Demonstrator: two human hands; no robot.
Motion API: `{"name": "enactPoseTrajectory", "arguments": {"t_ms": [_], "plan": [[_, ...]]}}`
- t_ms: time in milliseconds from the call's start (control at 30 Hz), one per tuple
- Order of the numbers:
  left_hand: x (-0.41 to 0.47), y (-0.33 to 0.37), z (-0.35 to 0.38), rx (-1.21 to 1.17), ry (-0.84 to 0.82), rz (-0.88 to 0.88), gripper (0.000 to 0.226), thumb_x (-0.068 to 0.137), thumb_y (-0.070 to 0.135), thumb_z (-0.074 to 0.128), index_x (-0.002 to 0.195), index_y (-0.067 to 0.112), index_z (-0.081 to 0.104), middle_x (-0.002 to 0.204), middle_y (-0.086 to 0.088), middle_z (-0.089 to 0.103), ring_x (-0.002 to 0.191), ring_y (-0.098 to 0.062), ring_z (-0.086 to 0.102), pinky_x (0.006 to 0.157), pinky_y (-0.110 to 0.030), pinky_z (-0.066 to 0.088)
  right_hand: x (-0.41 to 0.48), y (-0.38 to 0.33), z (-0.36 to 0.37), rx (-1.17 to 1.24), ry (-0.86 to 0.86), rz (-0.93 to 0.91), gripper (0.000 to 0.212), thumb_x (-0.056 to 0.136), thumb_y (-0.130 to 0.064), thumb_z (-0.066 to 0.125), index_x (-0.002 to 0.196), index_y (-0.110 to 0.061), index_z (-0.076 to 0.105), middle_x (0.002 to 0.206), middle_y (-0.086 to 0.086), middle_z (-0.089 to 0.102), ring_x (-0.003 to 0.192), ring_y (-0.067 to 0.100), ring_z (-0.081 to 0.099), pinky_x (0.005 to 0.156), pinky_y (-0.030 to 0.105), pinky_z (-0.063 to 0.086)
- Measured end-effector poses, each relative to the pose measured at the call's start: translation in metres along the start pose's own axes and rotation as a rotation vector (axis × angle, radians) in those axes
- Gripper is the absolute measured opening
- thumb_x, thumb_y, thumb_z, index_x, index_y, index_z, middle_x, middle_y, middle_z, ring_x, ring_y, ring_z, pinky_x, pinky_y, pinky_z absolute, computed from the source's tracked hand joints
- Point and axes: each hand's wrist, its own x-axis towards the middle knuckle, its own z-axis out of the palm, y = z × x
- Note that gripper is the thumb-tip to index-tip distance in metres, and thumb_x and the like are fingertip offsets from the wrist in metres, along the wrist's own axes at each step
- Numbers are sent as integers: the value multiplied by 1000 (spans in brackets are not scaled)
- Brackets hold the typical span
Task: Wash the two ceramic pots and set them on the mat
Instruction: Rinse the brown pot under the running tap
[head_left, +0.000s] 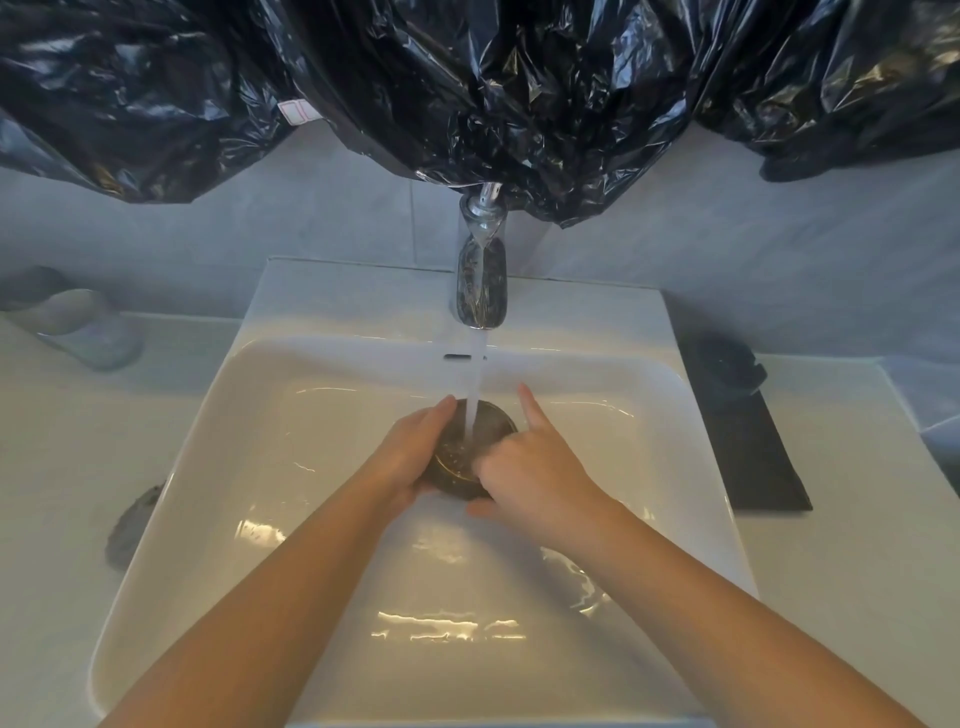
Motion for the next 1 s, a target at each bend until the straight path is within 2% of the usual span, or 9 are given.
{"name": "enactPoseTrajectory", "arguments": {"t_ms": [133,267,367,467,567,633,700,867,1000], "plan": [[0,2,-1,39,-12,75,34,100,34,46,98,9,68,90,-12,72,78,-24,69,75,-38,56,0,5,2,186,29,8,22,94,-35,58,103,-16,66,94,0,64,106,22,61,120,47,-5],[-2,6,-1,58,-16,114,35,99,36,46,105,8,68,103,-20,70,91,-33,68,87,-49,53,-1,9,14,432,75,-7,19,89,-36,65,98,-19,61,93,-5,54,106,20,54,112,44,12],[-1,10,-7,27,5,110,36,100,35,45,111,8,66,107,-19,70,99,-34,67,89,-48,54,-5,13,31,665,277,30,22,83,-39,69,96,-23,63,103,-11,47,109,8,42,114,41,12],[-1,11,-12,28,32,121,35,100,36,45,113,9,64,108,-15,71,97,-29,69,90,-45,54,-7,11,40,1024,541,285,42,84,-40,63,123,-25,57,127,-15,39,125,4,36,113,33,27],[-4,9,-12,52,71,193,35,98,42,46,108,17,67,105,-9,73,97,-25,69,93,-48,52,0,4,30,1583,323,587,51,95,-32,58,142,-28,38,138,-4,49,118,15,58,100,38,51],[-4,9,-11,114,105,260,36,95,49,45,103,23,69,102,-4,73,97,-22,69,92,-49,53,8,0,25,1950,142,605,41,97,-23,55,137,-25,45,124,7,64,102,26,70,82,47,60],[-7,13,-7,242,129,333,35,98,45,41,108,24,66,104,0,70,98,-16,66,92,-45,53,15,-1,23,2174,137,588,34,96,-15,55,129,-20,53,120,15,67,100,36,70,73,51,61],[-29,51,-11,507,306,711,42,99,26,46,140,20,39,138,3,42,120,-4,44,89,-13,39,17,-1,22,2183,216,738,29,94,-14,56,123,-14,59,119,16,66,100,37,69,56,35,59],[-49,106,-5,686,330,1033,57,97,13,44,149,18,24,157,6,20,142,-5,20,117,-25,22,16,-2,18,2072,206,812,29,98,-21,50,125,-13,58,121,17,63,100,35,69,45,26,54]]}}
